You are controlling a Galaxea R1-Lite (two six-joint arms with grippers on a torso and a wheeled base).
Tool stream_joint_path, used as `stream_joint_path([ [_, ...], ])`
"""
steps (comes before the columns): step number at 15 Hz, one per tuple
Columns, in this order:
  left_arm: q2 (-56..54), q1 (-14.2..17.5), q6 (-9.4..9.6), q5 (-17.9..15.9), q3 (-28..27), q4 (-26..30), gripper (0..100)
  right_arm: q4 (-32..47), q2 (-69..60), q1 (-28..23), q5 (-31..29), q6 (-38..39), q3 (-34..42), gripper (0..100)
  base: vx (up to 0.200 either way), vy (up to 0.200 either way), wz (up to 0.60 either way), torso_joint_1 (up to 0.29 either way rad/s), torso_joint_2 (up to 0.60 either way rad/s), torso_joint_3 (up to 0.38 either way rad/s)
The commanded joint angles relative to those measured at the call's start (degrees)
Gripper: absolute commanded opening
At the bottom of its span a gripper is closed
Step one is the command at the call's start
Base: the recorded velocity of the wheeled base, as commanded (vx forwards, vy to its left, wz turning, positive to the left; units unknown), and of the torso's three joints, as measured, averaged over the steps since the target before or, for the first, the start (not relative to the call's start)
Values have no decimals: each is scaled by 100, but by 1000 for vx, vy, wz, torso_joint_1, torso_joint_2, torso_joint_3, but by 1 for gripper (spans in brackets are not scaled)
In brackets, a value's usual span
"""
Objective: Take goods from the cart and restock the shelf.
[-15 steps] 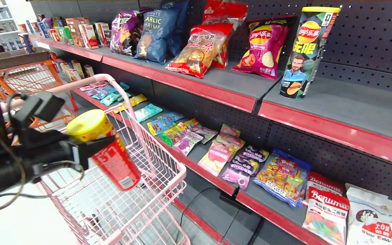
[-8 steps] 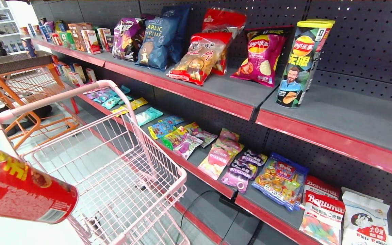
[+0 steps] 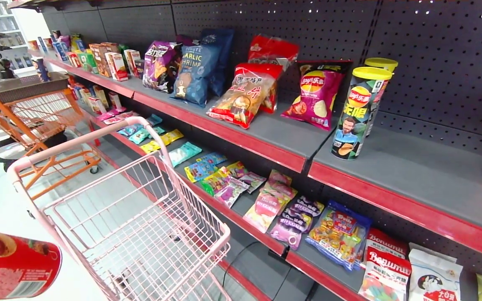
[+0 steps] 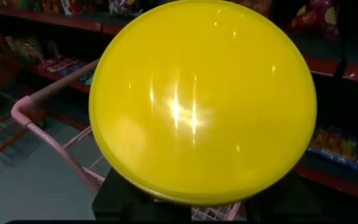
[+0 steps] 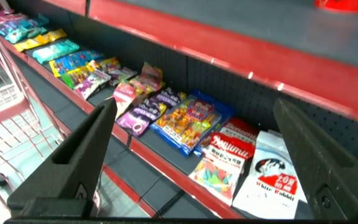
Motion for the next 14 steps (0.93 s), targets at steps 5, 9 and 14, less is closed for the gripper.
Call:
stream_joint_path([
  [5,-368,-167,-49,-57,13,219,0,2,7,2,-2,-2,0,100,0,0,0,214,-517,-305],
  [9,-359,-281,-49,-48,22,237,0,2,7,2,-2,-2,0,100,0,0,-150,129,-304,-171],
  [14,-377,-281,-23,-48,22,281,0,2,7,2,-2,7,0,100,0,0,-600,13,-14,-7],
])
